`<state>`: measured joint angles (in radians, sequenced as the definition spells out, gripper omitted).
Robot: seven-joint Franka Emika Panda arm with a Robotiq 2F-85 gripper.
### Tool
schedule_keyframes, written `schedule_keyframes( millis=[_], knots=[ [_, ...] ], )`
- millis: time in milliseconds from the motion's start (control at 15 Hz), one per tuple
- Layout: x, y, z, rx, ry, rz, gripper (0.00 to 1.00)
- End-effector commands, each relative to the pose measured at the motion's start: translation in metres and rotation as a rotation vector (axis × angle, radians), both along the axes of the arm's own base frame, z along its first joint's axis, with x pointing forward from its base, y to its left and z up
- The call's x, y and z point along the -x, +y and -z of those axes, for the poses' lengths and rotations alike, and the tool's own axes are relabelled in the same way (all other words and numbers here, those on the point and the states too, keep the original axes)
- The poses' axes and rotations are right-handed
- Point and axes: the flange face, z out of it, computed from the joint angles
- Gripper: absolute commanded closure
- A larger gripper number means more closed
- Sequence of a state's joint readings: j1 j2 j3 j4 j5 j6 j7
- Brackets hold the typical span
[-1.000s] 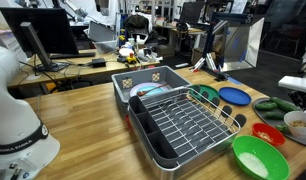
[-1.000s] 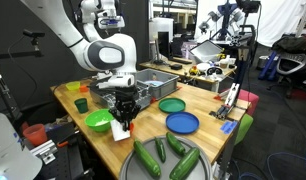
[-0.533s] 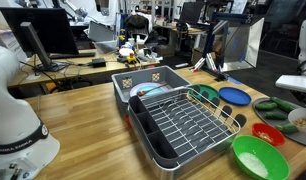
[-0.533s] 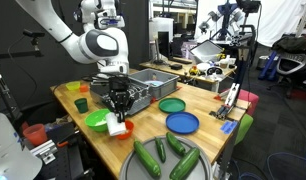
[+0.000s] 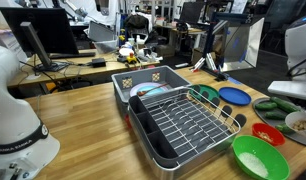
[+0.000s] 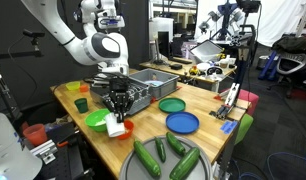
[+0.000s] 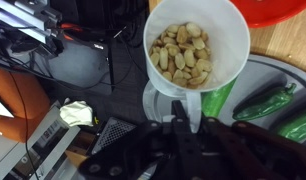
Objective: Pour the contents in the white mug into the orange bowl
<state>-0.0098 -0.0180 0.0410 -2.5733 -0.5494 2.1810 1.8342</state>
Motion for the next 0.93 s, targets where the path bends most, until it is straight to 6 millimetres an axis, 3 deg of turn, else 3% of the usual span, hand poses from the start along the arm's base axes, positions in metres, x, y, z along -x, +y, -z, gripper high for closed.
schedule_keyframes(
  millis=[0,333,600,667,867],
  knots=[
    [-0.013,0.004,0.013,0.039,0.043,-0.001,0.98],
    [-0.028,0.011,0.025,0.068,0.090,0.003,0.98],
    [-0.035,0.017,0.021,0.068,0.083,-0.013,0.98],
    [-0.032,0.018,0.023,0.039,0.082,-0.018,0.91],
    [-0.034,0.019,0.022,0.039,0.078,-0.020,0.91]
  ],
)
